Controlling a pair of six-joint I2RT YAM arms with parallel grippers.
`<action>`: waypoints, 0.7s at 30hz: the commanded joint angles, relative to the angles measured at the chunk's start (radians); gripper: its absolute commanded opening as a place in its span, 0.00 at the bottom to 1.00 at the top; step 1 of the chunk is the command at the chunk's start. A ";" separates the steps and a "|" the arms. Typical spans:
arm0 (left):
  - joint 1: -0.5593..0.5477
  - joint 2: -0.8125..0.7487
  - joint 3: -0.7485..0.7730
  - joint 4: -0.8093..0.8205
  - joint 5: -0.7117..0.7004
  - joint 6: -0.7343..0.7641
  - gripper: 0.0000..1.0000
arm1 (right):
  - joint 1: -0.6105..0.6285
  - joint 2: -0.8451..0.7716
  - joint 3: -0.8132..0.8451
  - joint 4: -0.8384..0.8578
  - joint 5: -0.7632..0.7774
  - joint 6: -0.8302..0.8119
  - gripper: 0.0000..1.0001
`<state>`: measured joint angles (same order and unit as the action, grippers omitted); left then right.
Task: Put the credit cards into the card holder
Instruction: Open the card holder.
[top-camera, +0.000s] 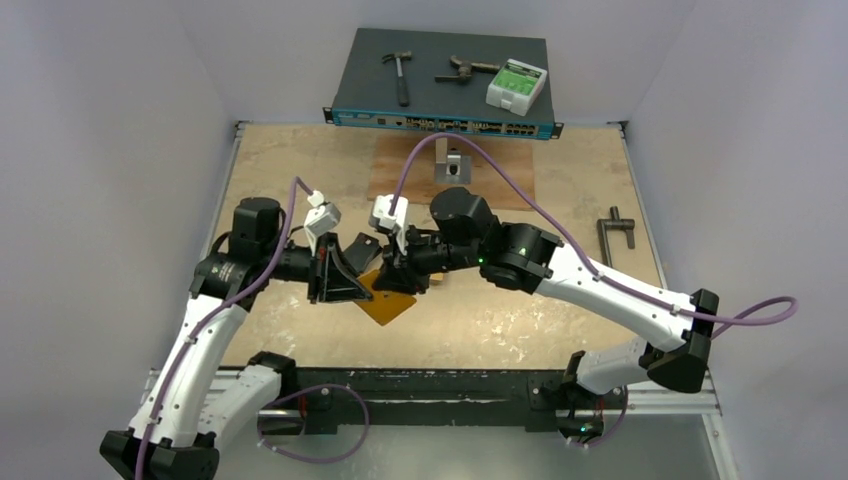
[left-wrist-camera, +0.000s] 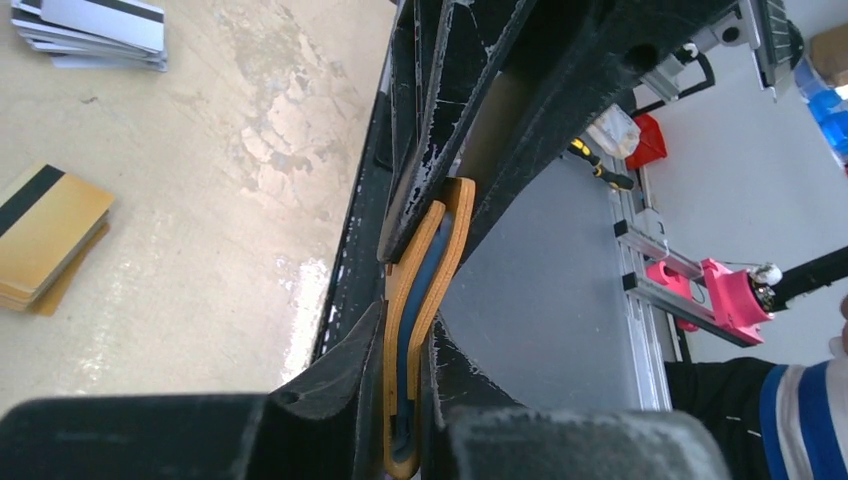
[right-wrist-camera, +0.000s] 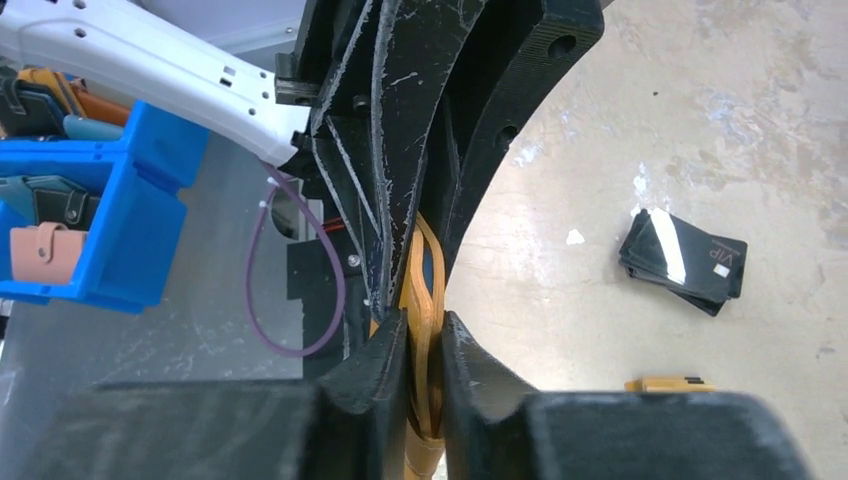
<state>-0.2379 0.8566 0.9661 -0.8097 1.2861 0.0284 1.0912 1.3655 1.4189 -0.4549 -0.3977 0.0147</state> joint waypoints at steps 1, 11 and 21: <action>0.003 -0.030 0.026 0.027 -0.046 -0.035 0.00 | 0.001 -0.003 0.076 0.031 0.126 0.005 0.34; -0.006 -0.191 -0.016 0.227 -0.647 -0.234 0.00 | 0.005 0.043 0.148 -0.139 0.822 0.304 0.67; -0.176 -0.198 -0.049 0.294 -1.070 -0.217 0.00 | 0.021 0.046 0.069 -0.012 0.783 0.674 0.60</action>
<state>-0.3931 0.6483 0.9226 -0.5888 0.4320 -0.1654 1.0958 1.4265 1.5272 -0.5644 0.3592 0.5220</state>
